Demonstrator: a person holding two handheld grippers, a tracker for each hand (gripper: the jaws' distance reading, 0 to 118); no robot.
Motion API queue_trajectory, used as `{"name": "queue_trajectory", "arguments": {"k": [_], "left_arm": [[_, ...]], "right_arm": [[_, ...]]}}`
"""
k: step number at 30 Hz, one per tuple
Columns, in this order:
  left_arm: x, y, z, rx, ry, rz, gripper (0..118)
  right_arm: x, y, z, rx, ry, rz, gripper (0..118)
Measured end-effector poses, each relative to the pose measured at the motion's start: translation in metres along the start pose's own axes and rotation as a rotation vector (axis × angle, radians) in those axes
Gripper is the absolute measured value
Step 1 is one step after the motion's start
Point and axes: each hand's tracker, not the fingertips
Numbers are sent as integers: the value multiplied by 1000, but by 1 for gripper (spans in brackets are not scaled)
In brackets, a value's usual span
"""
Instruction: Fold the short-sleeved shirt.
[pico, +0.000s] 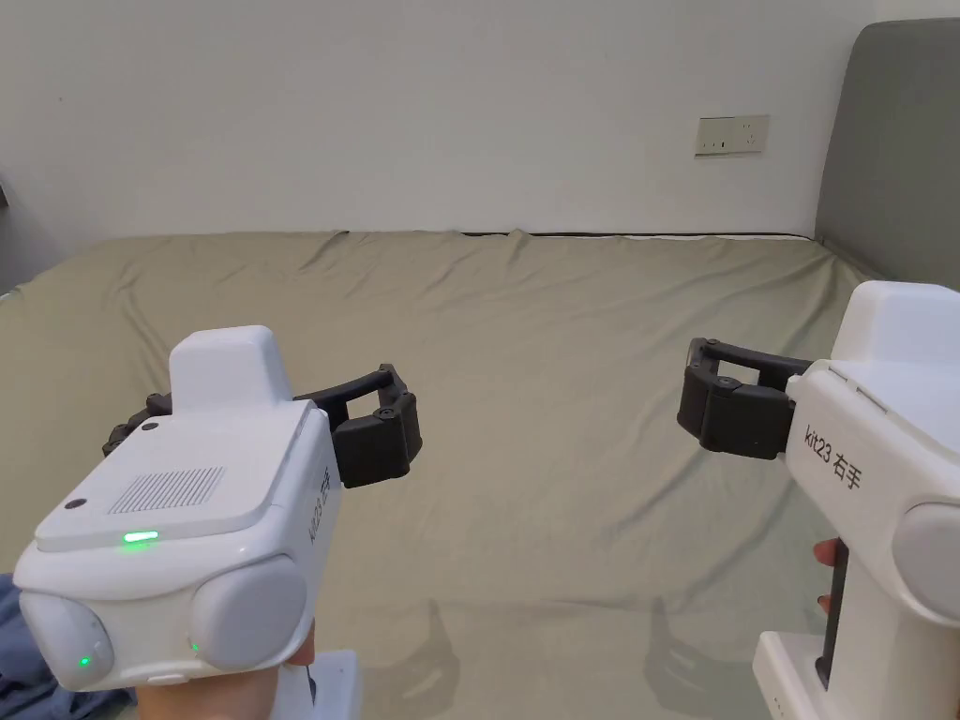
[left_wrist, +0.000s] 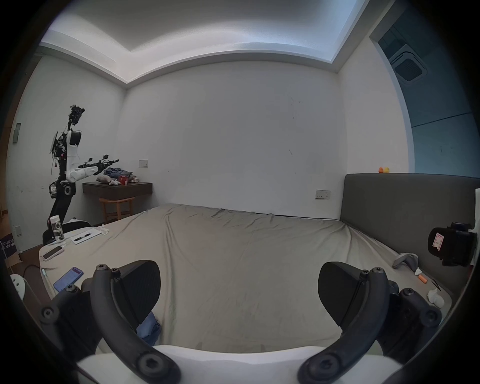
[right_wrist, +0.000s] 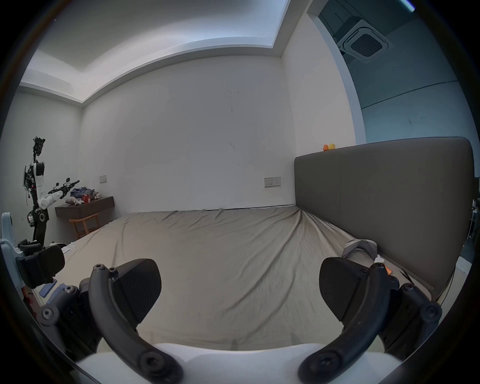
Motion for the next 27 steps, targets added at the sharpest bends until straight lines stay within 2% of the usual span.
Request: {"name": "queue_trajectory", "arguments": {"k": [3,13,25,27], "left_arm": [[-1,2,1,3,-11,1,118],[-1,3,0,3,2,-6,118],[0,1,-4,-14,12,-30,118],[0,0,-4,-18,9,-31,118]], "right_arm": [[0,0,0,15,5,22,118],[-2,-3,0,8,28,-1,118],[1,0,-6,0,-26,50,118],[5,-6,-7,-32,-20,-40,118]]}}
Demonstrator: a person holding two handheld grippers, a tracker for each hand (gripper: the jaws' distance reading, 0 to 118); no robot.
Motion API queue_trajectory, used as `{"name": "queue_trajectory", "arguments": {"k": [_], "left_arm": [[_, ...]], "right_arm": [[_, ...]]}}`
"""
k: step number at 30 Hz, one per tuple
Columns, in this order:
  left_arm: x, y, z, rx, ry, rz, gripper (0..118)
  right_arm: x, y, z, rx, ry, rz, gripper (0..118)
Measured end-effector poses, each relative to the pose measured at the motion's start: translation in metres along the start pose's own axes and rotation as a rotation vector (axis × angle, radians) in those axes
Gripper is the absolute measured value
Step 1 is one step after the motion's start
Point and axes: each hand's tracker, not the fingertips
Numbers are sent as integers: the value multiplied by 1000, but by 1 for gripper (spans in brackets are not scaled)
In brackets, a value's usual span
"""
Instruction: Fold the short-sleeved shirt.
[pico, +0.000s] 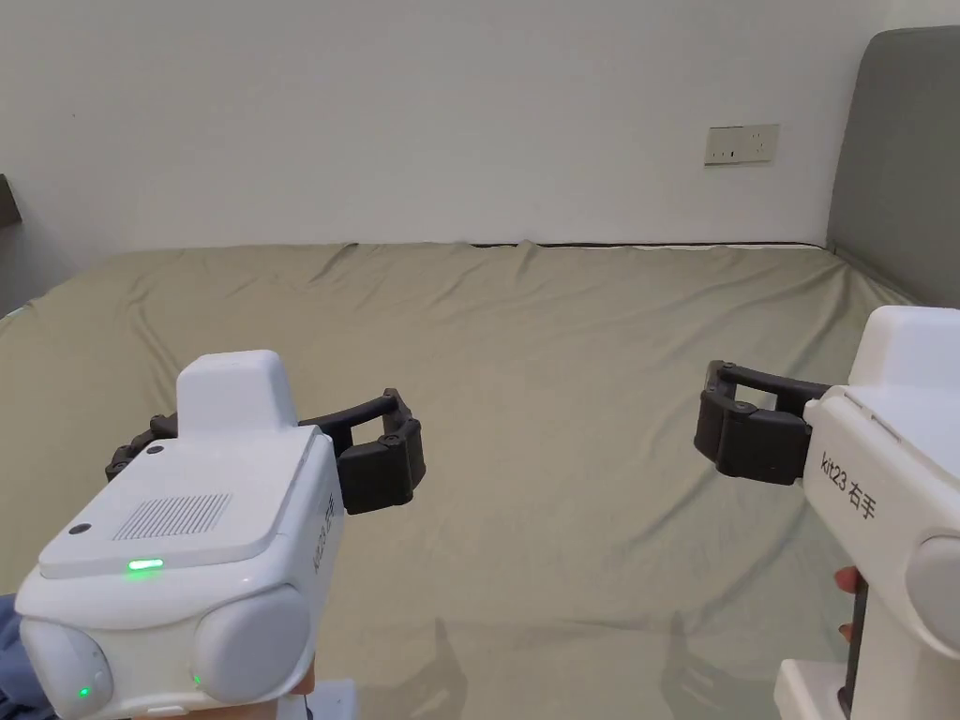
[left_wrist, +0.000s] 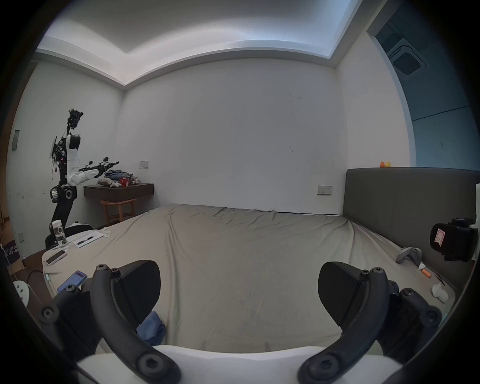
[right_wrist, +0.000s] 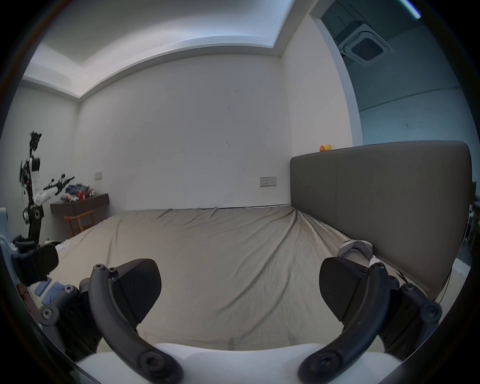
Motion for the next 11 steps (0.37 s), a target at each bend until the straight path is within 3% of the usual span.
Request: {"name": "queue_trajectory", "arguments": {"k": [7,11], "left_arm": [[0,-1,-1,-9,-20,18,118],[-1,-2,-2,-15,-24,16,118]], "right_arm": [[-1,2,7,80,15,85,118],[-2,1,7,93,10,93,118]]}}
